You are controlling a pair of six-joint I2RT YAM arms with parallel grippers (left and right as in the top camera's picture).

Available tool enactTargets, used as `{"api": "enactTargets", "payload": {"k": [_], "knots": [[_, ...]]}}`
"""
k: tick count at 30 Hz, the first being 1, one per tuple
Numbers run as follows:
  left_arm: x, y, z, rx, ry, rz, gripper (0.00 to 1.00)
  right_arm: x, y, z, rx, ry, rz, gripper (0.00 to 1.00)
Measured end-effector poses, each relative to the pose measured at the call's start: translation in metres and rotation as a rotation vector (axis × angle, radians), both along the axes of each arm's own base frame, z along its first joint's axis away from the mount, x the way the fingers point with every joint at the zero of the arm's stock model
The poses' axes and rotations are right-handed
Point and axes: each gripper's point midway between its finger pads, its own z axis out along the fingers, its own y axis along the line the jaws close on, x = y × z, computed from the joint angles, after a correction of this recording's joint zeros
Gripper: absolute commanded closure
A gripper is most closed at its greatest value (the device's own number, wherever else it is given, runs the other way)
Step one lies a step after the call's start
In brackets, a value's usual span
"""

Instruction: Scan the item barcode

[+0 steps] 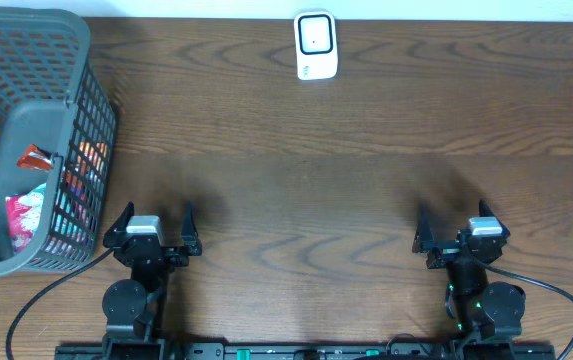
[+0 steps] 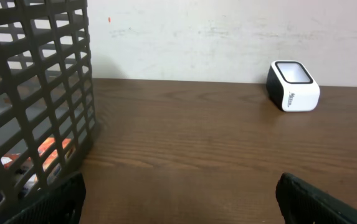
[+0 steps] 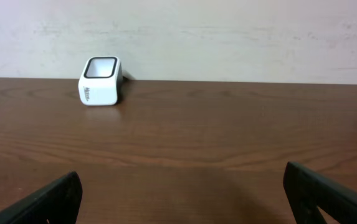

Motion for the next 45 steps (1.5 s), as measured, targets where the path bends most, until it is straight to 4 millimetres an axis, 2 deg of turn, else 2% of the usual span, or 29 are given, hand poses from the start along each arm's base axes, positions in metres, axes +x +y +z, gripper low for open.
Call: {"api": "enactTargets", "payload": {"k": [3, 8, 13, 15, 19, 23, 25, 27, 30, 33, 36, 39, 42, 45], "knots": [[0.0, -0.004, 0.001, -0.052, 0.0, -0.017, 0.02, 0.0, 0.0, 0.0, 0.0, 0.0, 0.0, 0.01], [-0.002, -0.022, 0.004, -0.348, 0.015, -0.093, 0.02, 0.0, 0.0, 0.0, 0.0, 0.0, 0.0, 0.01], [-0.003, -0.032, 0.007, -0.603, 0.04, -0.127, 0.02, 0.0, 0.0, 0.0, 0.0, 0.0, 0.0, 0.01], [-0.004, -0.04, 0.017, -0.682, 0.019, -0.184, 0.02, 0.0, 0.0, 0.0, 0.0, 0.0, 0.0, 0.01], [-0.016, -0.053, 0.088, -0.705, -0.227, -0.36, 0.02, 0.0, 0.0, 0.0, 0.0, 0.0, 0.0, 0.01], [-0.03, -0.056, 0.125, -0.683, -0.355, -0.436, 0.02, 0.0, 0.0, 0.0, 0.0, 0.0, 0.0, 0.01], [-0.036, -0.057, 0.141, -0.64, -0.394, -0.446, 0.02, 0.0, 0.0, 0.0, 0.0, 0.0, 0.0, 0.01], [-0.045, -0.056, 0.165, -0.578, -0.454, -0.452, 0.02, 0.0, 0.0, 0.0, 0.0, 0.0, 0.0, 0.01], [-0.056, -0.049, 0.209, -0.49, -0.552, -0.412, 0.02, 0.0, 0.0, 0.0, 0.0, 0.001, 0.0, 0.01], [-0.058, -0.036, 0.247, -0.421, -0.618, -0.329, 0.02, 0.0, 0.0, 0.0, 0.0, 0.001, 0.0, 0.01], [-0.049, -0.024, 0.28, -0.356, -0.648, -0.24, 0.02, 0.0, 0.0, 0.0, 0.0, 0.0, 0.0, 0.01], [-0.032, -0.008, 0.311, -0.305, -0.66, -0.124, 0.02, 0.0, 0.0, 0.0, 0.0, 0.001, 0.0, 0.01], [-0.007, 0.014, 0.34, -0.245, -0.645, 0.037, 0.02, 0.0, 0.0, 0.0, 0.0, 0.001, 0.0, 0.01], [0.023, 0.036, 0.351, -0.169, -0.565, 0.196, 0.02, 0.0, 0.0, 0.0, 0.0, 0.001, 0.0, 0.01]]}}
